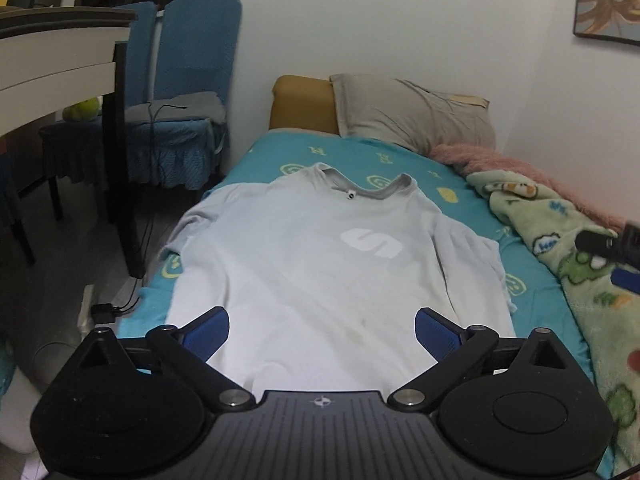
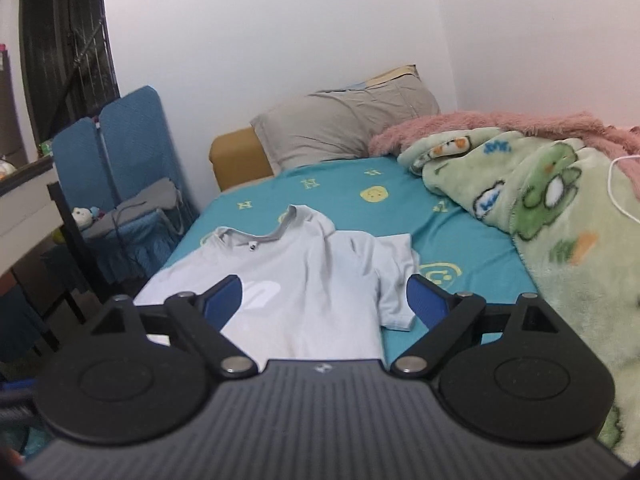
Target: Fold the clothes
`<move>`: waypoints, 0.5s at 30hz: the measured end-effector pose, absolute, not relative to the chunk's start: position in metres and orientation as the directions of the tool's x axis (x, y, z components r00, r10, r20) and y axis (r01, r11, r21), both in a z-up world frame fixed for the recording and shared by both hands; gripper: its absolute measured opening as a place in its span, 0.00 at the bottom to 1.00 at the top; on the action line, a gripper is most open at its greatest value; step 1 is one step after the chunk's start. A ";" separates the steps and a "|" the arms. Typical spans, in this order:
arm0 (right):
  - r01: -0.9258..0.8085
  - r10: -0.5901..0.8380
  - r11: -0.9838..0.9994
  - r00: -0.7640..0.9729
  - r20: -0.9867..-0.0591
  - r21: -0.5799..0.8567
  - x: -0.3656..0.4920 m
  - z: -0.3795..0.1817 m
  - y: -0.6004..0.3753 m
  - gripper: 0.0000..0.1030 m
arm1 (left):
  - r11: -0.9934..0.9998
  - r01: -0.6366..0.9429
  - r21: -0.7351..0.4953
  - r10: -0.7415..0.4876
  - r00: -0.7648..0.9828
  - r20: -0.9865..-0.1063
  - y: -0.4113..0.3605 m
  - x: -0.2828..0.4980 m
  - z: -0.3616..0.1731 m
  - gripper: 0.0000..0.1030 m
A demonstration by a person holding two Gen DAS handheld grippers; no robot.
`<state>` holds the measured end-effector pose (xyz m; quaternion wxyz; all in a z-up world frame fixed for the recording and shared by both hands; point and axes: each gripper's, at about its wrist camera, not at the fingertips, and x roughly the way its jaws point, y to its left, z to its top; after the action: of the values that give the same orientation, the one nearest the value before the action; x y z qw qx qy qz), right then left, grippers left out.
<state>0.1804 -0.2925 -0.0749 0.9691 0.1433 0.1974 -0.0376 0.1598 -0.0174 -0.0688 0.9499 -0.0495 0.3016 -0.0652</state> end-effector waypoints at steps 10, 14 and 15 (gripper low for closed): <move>0.128 -0.008 0.955 0.914 -0.405 0.268 0.201 -0.086 -0.285 0.88 | 0.989 0.112 -0.100 -0.150 0.779 -0.608 -0.010 0.167 -0.113 0.98; 0.130 0.002 0.953 0.902 -0.433 0.276 0.206 -0.093 -0.284 0.88 | 0.988 0.107 -0.110 -0.152 0.776 -0.612 -0.007 0.166 -0.112 0.98; 0.129 0.004 0.953 0.900 -0.436 0.274 0.207 -0.094 -0.284 0.88 | 0.988 0.104 -0.118 -0.155 0.773 -0.616 -0.006 0.166 -0.113 0.98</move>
<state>0.2069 -0.2842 -0.0942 0.9630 0.1500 0.2215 -0.0327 0.1663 -0.0062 -0.1126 0.9407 -0.0385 0.3300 -0.0688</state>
